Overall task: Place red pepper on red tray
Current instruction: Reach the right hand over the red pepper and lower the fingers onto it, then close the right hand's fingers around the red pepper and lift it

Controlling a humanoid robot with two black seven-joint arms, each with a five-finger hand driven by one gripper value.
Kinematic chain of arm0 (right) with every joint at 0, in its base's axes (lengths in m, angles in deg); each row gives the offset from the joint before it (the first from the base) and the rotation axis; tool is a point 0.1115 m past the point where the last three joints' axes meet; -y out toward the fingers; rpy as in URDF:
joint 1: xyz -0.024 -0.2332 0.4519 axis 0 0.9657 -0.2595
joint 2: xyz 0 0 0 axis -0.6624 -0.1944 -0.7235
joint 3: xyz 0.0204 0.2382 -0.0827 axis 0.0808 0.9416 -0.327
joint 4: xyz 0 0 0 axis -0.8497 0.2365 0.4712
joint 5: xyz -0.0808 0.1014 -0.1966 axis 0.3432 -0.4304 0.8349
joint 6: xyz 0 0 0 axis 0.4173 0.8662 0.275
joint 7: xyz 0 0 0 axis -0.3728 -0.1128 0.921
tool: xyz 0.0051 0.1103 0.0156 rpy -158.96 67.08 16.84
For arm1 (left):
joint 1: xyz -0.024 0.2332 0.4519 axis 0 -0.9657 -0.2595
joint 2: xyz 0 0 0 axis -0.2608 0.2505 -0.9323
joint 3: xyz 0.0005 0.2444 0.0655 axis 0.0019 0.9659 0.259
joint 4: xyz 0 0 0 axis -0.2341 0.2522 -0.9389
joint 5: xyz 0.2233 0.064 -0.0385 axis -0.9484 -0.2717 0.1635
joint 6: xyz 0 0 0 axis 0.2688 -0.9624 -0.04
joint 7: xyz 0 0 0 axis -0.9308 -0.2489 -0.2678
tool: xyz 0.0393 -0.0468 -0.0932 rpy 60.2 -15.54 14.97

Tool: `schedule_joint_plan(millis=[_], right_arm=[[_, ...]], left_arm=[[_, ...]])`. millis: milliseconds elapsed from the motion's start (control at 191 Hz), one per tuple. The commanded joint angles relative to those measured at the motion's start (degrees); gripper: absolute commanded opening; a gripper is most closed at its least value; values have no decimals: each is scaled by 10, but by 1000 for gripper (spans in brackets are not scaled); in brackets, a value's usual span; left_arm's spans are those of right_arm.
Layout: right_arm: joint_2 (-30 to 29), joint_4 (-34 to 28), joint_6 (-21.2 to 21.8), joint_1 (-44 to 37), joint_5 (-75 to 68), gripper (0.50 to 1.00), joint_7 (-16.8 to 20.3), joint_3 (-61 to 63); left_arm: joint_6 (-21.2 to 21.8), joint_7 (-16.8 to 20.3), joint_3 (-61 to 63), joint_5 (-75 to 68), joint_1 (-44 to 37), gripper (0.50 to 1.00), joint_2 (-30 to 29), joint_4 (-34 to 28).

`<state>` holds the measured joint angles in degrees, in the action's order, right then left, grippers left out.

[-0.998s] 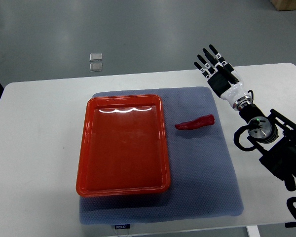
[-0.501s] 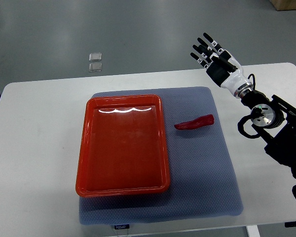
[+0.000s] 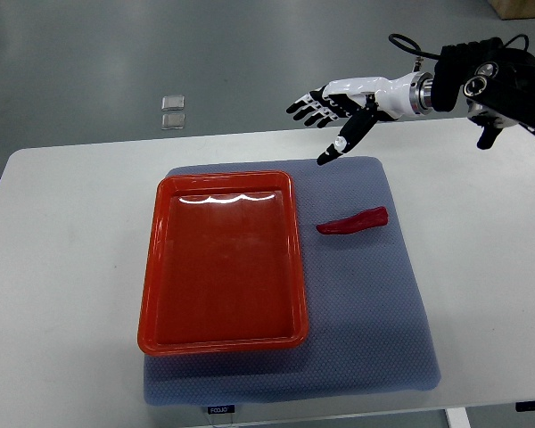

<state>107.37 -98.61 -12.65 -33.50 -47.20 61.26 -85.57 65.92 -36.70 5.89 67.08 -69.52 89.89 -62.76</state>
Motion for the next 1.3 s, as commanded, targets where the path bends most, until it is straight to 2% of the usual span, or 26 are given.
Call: schedule_joint_plan(millis=[0, 110, 324, 679, 1296], right_arm=[[-1, -49, 15, -81, 12, 921, 9, -117], [-8, -86, 15, -117, 17, 921, 14, -160], [-18, -88, 3, -109, 18, 921, 21, -164], [-5, -84, -80, -27, 19, 919, 21, -160], [10, -75, -153, 54, 36, 909, 13, -157]], left_arm=[[0, 0, 0, 0, 0, 1000, 0, 0], [0, -1, 0, 0, 0, 1000, 0, 0], [0, 0, -1, 1, 0, 1000, 0, 0], [0, 0, 0, 2, 0, 1000, 0, -1], [1, -1, 0, 2, 0, 1000, 0, -4]])
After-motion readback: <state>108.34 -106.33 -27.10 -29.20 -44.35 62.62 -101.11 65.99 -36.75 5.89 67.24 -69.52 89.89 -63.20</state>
